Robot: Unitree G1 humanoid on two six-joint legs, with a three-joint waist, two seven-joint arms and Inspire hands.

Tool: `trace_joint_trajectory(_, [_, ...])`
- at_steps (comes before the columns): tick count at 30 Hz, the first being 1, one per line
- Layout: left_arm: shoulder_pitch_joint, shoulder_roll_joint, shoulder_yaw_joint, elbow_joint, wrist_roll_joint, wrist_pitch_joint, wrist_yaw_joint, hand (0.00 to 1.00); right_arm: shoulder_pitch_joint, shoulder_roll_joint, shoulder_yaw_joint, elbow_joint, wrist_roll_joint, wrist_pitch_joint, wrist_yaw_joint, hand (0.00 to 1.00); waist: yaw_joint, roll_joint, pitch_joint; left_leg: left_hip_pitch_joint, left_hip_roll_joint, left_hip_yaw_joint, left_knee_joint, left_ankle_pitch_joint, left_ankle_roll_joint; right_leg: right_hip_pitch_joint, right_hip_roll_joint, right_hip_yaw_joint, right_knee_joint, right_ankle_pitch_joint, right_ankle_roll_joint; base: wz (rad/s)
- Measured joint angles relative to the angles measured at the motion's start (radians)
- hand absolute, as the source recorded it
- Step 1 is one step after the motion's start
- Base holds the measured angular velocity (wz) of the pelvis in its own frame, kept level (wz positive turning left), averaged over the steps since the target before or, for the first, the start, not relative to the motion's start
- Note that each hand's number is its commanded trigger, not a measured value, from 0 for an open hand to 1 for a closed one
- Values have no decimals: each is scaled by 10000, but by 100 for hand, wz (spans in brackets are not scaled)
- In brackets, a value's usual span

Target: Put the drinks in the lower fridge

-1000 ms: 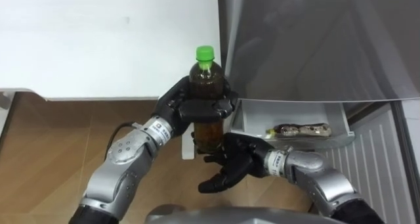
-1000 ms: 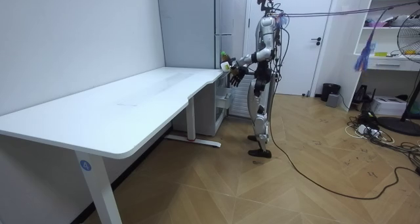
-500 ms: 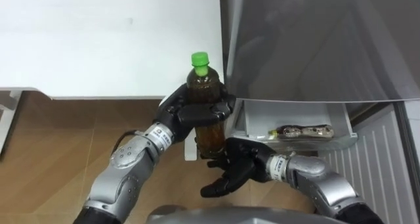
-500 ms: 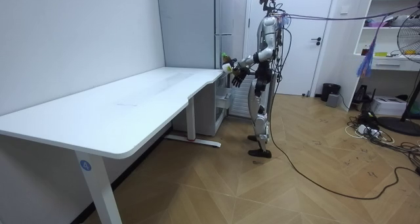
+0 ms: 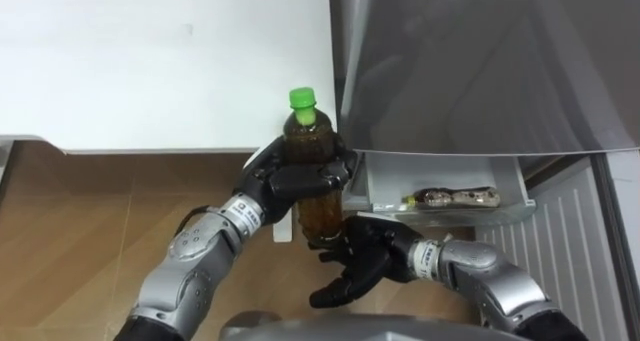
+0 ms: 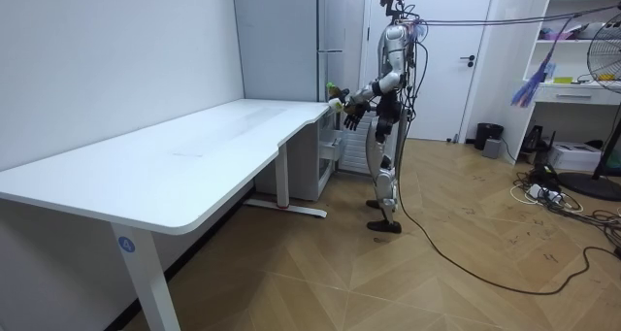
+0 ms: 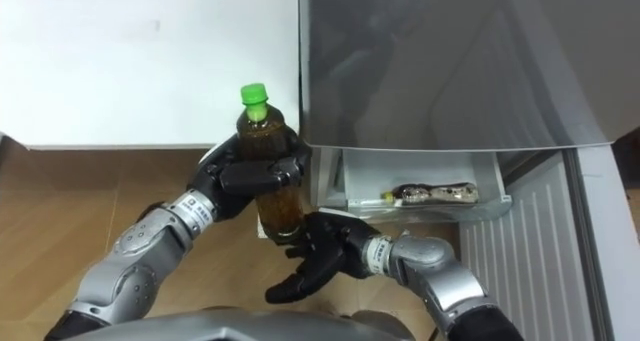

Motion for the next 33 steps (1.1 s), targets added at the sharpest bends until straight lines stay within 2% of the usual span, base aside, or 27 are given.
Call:
trace_joint_trajectory(9, [-108, 80, -7, 460, -657, -114, -347, 100, 57, -86, 0, 0, 411, 103, 60, 0, -31, 144, -1, -74, -1, -38, -14, -3, 3, -2, -6, -71, 19, 1, -3, 2])
trace_joint_trajectory(15, [-168, 148, -249, 891, -1154, -69, -652, 100, 51, -267, -37, -2, 667, 97, 191, 0, -219, 458, -88, -130, -21, -159, 41, -3, 2, 5, -46, -210, 18, -1, 1, 6])
trace_joint_trajectory(17, [-162, 214, -661, 1167, -1162, 143, -794, 100, -78, -205, -55, -120, 1325, -3, 179, 0, -278, 568, -86, -99, -25, -148, 57, -2, 2, 4, -50, -198, 17, -2, 2, -3])
trace_joint_trajectory(24, [-158, 289, -831, 1230, -1182, 184, -1069, 100, 23, -393, 3, -80, 1915, 56, 156, 0, -280, 515, -49, -48, -35, -87, 63, -2, 3, 0, -76, -68, 33, -10, -1, -3])
trace_joint_trajectory(28, [-158, 499, -886, 1225, -1228, 186, -1232, 100, 23, -394, 149, -80, 1955, 56, 131, 0, -294, 454, -26, -55, -39, -87, 57, -2, 4, -10, -49, -30, 32, -10, -1, 0])
trace_joint_trajectory(33, [-243, 782, -1053, 1176, -1255, 184, -1421, 100, 10, -510, 380, -79, 2351, 55, 78, 0, -268, 354, -81, -181, -33, -89, 66, -2, 3, -149, -32, -6, 39, -6, -6, 0])
